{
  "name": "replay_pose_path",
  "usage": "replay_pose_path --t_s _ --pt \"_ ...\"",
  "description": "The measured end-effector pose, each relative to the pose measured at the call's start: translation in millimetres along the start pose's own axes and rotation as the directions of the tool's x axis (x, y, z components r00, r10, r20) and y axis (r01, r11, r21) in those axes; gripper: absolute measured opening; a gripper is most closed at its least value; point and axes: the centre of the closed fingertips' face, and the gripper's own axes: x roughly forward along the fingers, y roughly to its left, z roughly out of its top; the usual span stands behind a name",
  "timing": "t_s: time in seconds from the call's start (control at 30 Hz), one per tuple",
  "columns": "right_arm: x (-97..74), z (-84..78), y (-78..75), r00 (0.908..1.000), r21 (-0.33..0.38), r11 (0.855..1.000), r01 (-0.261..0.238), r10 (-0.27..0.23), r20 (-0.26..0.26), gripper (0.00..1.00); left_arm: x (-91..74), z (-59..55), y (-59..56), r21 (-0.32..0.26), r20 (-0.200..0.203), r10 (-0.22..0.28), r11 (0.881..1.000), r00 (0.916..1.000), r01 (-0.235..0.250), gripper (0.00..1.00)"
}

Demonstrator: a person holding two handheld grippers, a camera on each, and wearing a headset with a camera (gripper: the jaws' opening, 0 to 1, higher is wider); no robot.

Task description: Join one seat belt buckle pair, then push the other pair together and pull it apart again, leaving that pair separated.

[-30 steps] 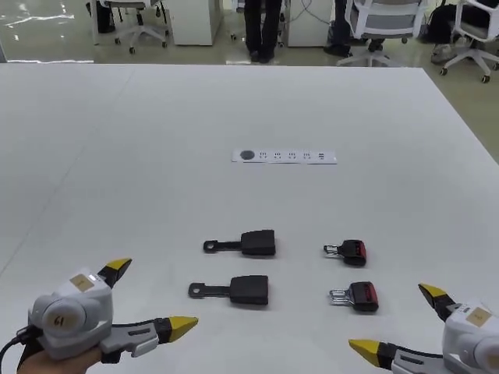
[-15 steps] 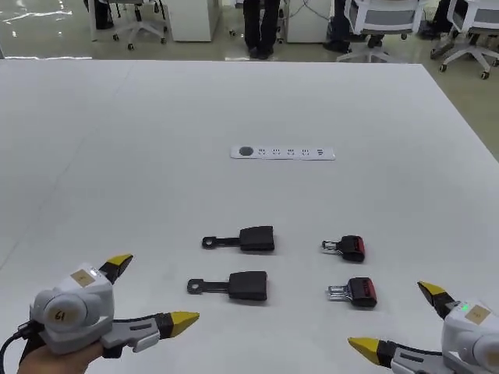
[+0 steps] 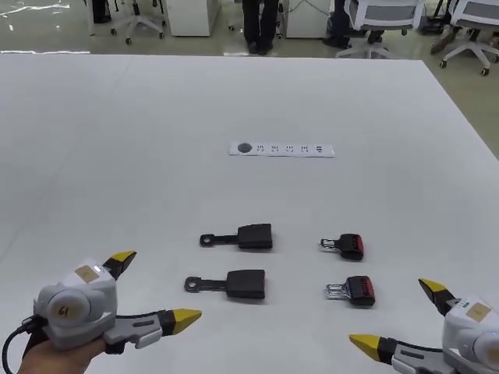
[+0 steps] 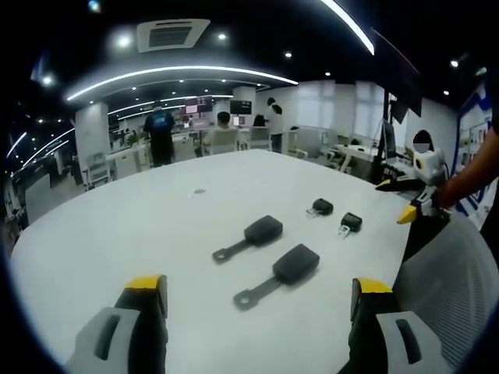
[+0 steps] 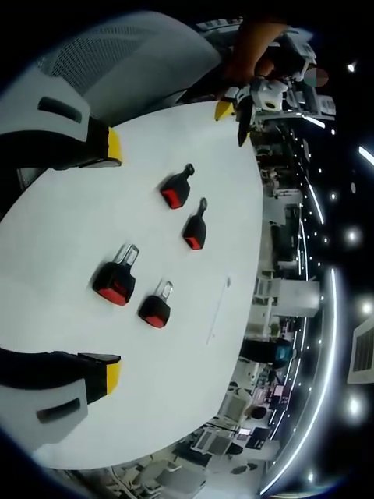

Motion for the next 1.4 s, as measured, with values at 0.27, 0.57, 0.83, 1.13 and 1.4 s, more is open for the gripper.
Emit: replay_pose_path --t_s 0.27,0.57,0.83,1.13,1.4 --pt "4.2 0.5 -2.6 0.9999 -0.003 1.000 -0.012 0.012 -0.007 0.99 8.8 -1.4 -0.4 0.010 -0.014 -0.018 1.000 0.9997 0.018 1.00" --pt "9.6 -1.0 -11.1 0.9994 -0.010 1.000 -0.027 0.027 -0.020 0.97 21.6 -1.3 -3.6 0.017 -0.028 -0.037 0.999 0.9989 0.037 1.00" --pt "15.9 -3.1 -15.0 0.9984 -0.015 0.999 -0.044 0.043 -0.036 0.98 34.3 -1.6 -7.6 0.025 -0.047 -0.065 0.998 0.9968 0.066 0.99" --pt "30.4 -8.8 -17.0 0.9958 -0.015 0.998 -0.069 0.067 -0.062 0.96 46.9 -5.4 -6.6 0.042 -0.073 -0.095 0.994 0.9928 0.098 0.98" --pt "44.4 -9.0 -16.9 0.9932 -0.017 0.996 -0.091 0.089 -0.075 0.95 58.9 -8.2 -10.1 0.052 -0.095 -0.125 0.990 0.9875 0.131 0.97"
